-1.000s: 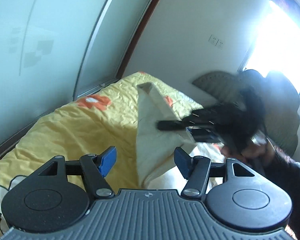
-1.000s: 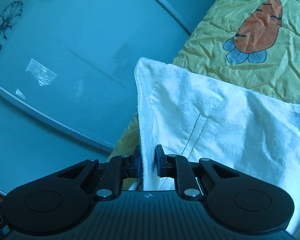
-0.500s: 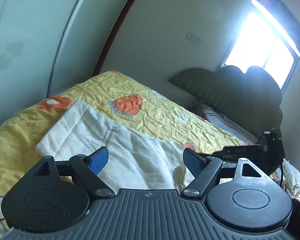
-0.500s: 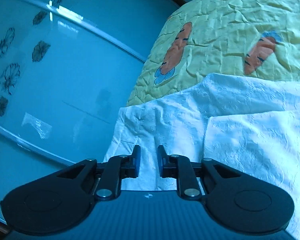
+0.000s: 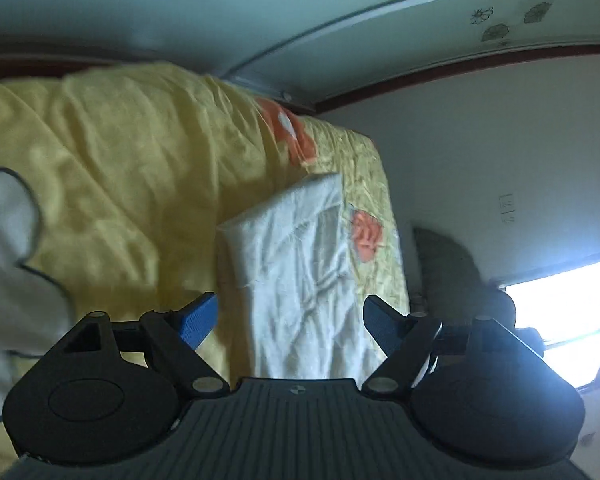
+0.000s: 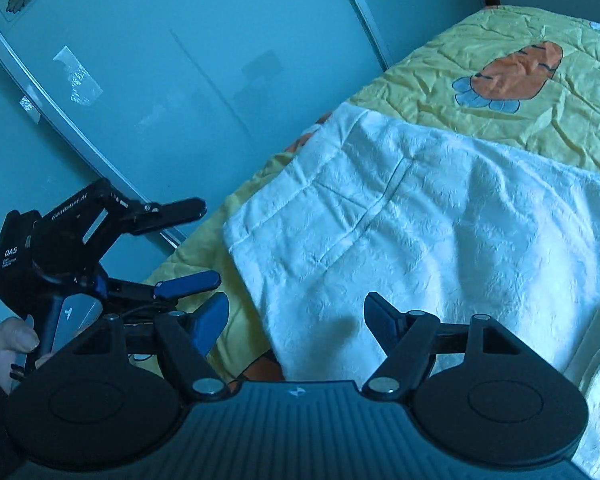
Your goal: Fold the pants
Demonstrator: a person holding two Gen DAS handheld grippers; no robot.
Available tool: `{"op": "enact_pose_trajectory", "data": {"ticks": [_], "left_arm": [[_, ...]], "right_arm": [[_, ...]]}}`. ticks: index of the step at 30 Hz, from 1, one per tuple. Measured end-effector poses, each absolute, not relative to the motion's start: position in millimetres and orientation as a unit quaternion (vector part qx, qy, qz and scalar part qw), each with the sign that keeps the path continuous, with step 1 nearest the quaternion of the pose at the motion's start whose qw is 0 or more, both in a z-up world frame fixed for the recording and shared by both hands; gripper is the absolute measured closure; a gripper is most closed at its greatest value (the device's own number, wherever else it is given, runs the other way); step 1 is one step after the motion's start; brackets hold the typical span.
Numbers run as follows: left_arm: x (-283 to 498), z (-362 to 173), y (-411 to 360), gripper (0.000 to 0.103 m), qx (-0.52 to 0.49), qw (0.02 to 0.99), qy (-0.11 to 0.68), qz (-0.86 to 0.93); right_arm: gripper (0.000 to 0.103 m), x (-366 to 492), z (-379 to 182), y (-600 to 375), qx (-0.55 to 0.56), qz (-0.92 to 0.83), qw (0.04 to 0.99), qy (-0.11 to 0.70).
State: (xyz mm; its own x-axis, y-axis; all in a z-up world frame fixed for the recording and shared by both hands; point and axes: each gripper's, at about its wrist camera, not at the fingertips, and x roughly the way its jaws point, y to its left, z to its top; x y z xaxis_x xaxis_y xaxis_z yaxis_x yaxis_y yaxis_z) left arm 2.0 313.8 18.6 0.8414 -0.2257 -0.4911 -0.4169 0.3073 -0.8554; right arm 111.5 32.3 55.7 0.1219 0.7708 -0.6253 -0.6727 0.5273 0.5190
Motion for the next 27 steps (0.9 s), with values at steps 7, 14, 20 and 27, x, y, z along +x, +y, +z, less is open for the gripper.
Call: {"op": "enact_pose_trajectory", "data": {"ticks": [7,14,20,27], "left_arm": [[33.6,-8.5,323.1,0.031,-0.612,0.720,0.316,0.080],[53.6,-2.7,312.6,0.085,-0.520,0.776,0.345,0.088],[53.8,33.5,247.9,0.087,-0.251,0.907,0.322,0.101],[35.6,36.5,130.6,0.096,0.090,0.961,0.255,0.054]], "right_arm": [[0.028,120.6,54.0,26.2,0.071,0.468,0.750,0.462],[0.028,129.7,53.4,27.4,0.095,0.462,0.750,0.464],[0.028,158.0,68.0,31.6,0.150,0.452,0.748,0.463],[0.019,204.7,81.4,55.4,0.219,0.448,0.709,0.500]]}}
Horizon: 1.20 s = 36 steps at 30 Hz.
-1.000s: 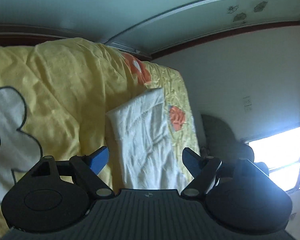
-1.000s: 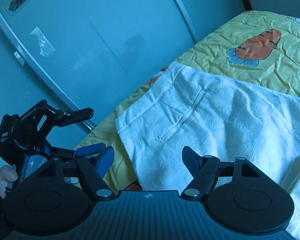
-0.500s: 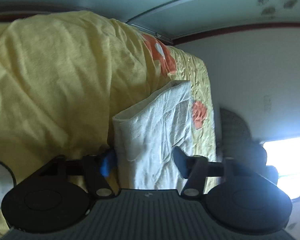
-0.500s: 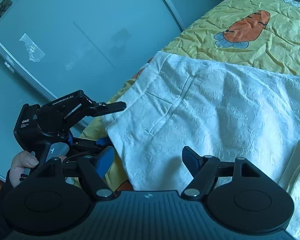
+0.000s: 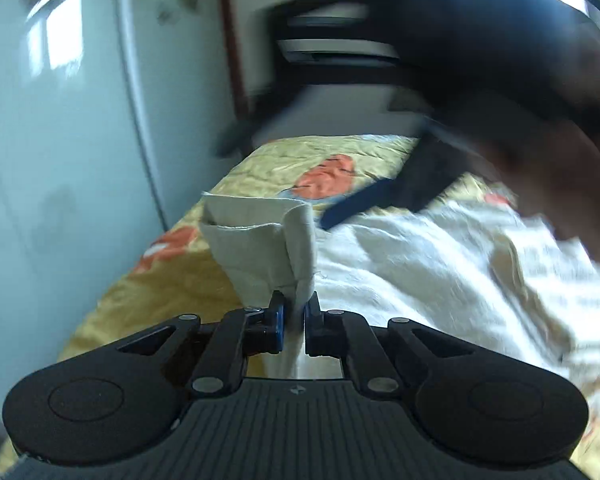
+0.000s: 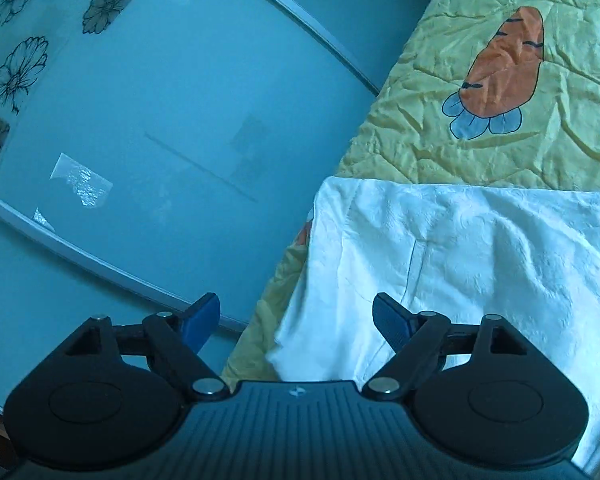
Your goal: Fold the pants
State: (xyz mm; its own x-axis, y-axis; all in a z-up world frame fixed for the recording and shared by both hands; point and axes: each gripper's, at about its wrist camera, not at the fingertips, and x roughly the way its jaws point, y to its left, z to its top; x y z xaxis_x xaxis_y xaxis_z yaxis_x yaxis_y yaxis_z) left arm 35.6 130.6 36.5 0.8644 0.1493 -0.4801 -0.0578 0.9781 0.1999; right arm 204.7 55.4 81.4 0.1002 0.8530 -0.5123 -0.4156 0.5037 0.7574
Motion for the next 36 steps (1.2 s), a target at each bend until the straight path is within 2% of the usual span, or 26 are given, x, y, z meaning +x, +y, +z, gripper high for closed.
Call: {"op": "enact_pose_trajectory", "data": {"ticks": [5,9,10,11,13,15,16,17,19,21,23,27,30,36], "left_arm": [[40.5,21.1,114.7,0.095,0.131,0.956,0.256,0.055],[37.7,21.6,113.6,0.095,0.142,0.955,0.255,0.053],[38.7,20.1,111.9,0.095,0.146,0.955,0.254,0.054],[37.9,19.2,110.9,0.095,0.149,0.955,0.252,0.055],[31.8,19.9,111.7,0.095,0.147,0.954,0.254,0.061],[24.6,22.3,116.7,0.094,0.134,0.959,0.242,0.057],[18.3,25.6,118.7,0.088,0.127,0.962,0.236,0.046],[8.8,30.8,121.7,0.074,0.114,0.967,0.224,0.028],[-15.2,42.1,128.5,0.063,0.087,0.978,0.189,-0.015],[-43.2,55.5,134.3,0.038,0.061,0.986,0.150,-0.045],[-60.9,67.9,139.4,0.028,0.032,0.990,0.122,-0.065],[-74.2,90.3,135.9,0.026,0.000,0.990,0.106,-0.094],[-71.7,100.1,117.6,0.024,0.003,0.982,0.130,-0.137],[-52.0,86.8,61.6,0.024,0.054,0.956,0.178,-0.226]], "right_arm": [[0.019,213.8,75.3,95.7,0.098,0.443,0.710,0.539],[0.020,203.2,66.9,135.4,-0.003,0.455,0.711,0.536],[0.040,200.2,63.1,142.8,-0.015,0.464,0.705,0.536],[0.077,197.2,56.9,150.1,-0.036,0.459,0.702,0.543],[0.087,190.4,50.4,155.0,-0.083,0.456,0.711,0.528],[0.089,193.1,50.4,143.9,-0.061,0.464,0.707,0.530],[0.089,195.4,52.3,135.8,-0.045,0.469,0.705,0.530],[0.090,197.1,55.1,126.1,-0.029,0.475,0.706,0.525],[0.090,199.4,60.9,101.5,0.005,0.483,0.706,0.519],[0.090,196.0,66.3,70.6,0.040,0.490,0.708,0.507],[0.090,190.8,70.2,35.7,0.079,0.489,0.711,0.499],[0.090,175.9,77.4,-48.7,0.148,0.466,0.729,0.479],[0.090,165.1,75.8,-119.1,0.185,0.427,0.746,0.476],[0.090,145.8,58.1,-235.7,0.199,0.327,0.778,0.499]]}}
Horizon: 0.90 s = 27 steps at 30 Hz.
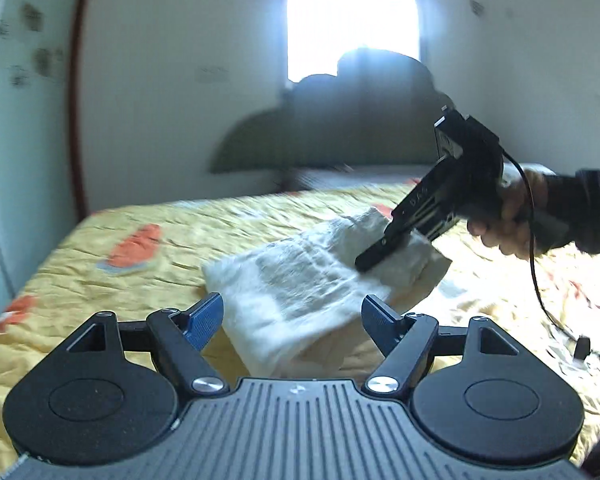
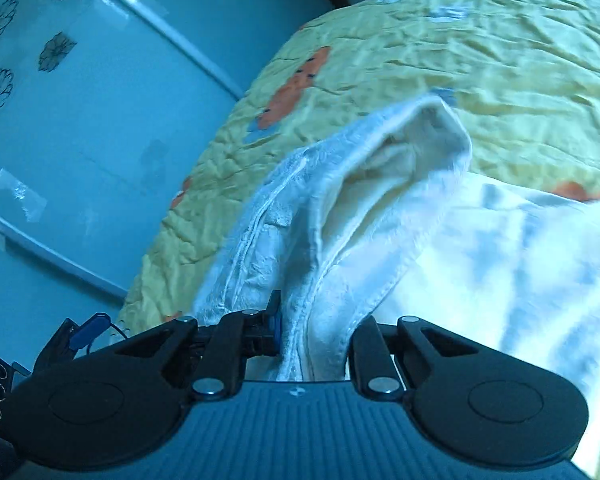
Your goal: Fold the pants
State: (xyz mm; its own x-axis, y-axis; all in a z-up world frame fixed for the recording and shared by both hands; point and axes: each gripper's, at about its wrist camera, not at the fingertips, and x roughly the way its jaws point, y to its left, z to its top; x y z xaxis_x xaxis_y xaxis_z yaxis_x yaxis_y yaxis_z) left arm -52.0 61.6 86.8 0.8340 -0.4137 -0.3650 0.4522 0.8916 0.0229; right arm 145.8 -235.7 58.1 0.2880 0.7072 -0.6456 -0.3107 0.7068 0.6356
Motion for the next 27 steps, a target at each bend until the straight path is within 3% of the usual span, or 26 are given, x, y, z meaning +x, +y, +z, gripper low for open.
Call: {"op": "enact_pose_trajectory", "data": {"ticks": [5,12,14,18,20,27], "left_arm": [[-37.4,64.4,11.9,0.024,0.075,0.924,0.230,-0.295],[-3.6,34.4,-25.0,0.024,0.116,0.904,0.283,-0.297],[-0.2,30.0,-25.8,0.024,0.130,0.911,0.278,-0.274],[-3.2,31.2,-14.2,0.023,0.131,0.922,0.272,-0.241],[1.9,26.6,-4.7,0.023,0.125,0.925,0.284,-0.222],[16.5,14.0,11.6,0.015,0.061,0.924,0.320,-0.199]], "right_arm": [[0.089,145.8,25.4,-293.1,0.238,0.286,0.771,0.517],[0.088,134.6,20.7,-311.2,0.253,0.306,0.772,0.496],[0.078,137.5,14.2,-318.4,0.276,0.301,0.766,0.496],[0.071,116.1,17.6,-356.7,0.366,0.289,0.768,0.438],[0.054,97.4,19.4,-375.3,0.399,0.267,0.777,0.408],[0.051,49.7,14.8,-377.7,0.400,0.245,0.779,0.416]]}}
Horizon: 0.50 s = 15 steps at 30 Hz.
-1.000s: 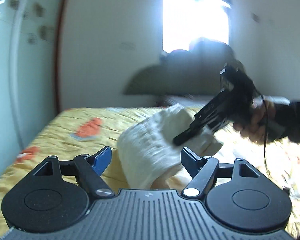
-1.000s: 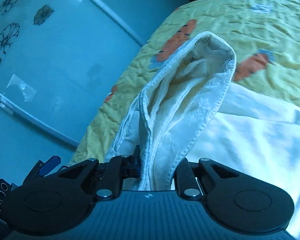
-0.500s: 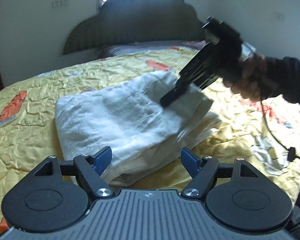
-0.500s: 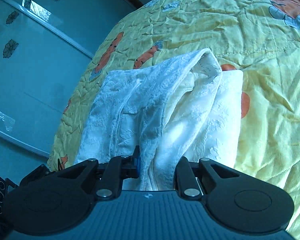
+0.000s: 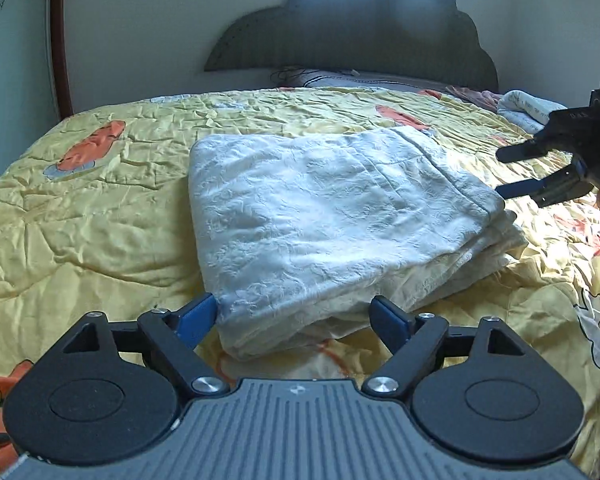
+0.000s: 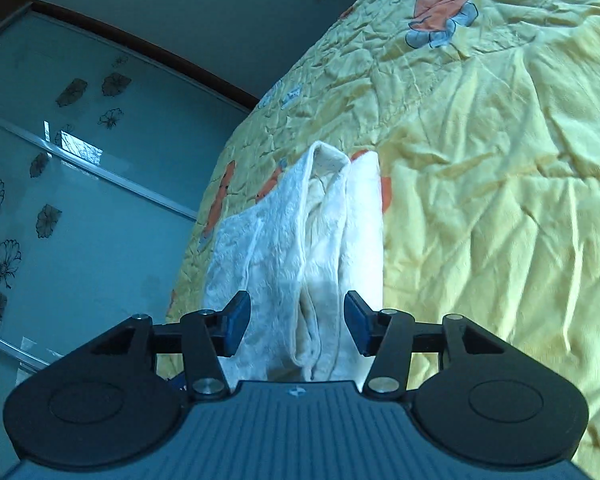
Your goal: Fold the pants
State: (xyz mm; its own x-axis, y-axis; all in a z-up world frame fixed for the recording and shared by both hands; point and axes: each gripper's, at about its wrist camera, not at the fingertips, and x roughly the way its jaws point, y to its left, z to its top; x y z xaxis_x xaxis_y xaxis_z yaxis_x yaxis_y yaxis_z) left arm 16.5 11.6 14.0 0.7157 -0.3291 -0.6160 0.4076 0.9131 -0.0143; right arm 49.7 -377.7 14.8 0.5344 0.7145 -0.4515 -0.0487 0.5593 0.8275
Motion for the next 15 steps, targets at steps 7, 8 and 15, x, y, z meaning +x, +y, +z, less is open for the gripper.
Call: {"op": "enact_pose_trajectory", "data": {"ticks": [7,8,15], "left_arm": [[16.9,15.9,13.1,0.015,0.045,0.921,0.330,-0.203],[17.7,17.0,15.4,0.016,0.034,0.920,0.333,-0.202],[32.5,13.3,21.4,0.017,0.003,0.920,0.355,-0.167]], "right_arm": [[0.052,44.9,5.5,-356.3,0.372,0.236,0.781,0.442],[0.052,45.6,5.0,-356.8,0.374,0.233,0.781,0.443],[0.053,61.0,-4.3,-336.7,0.356,0.234,0.782,0.454]]}}
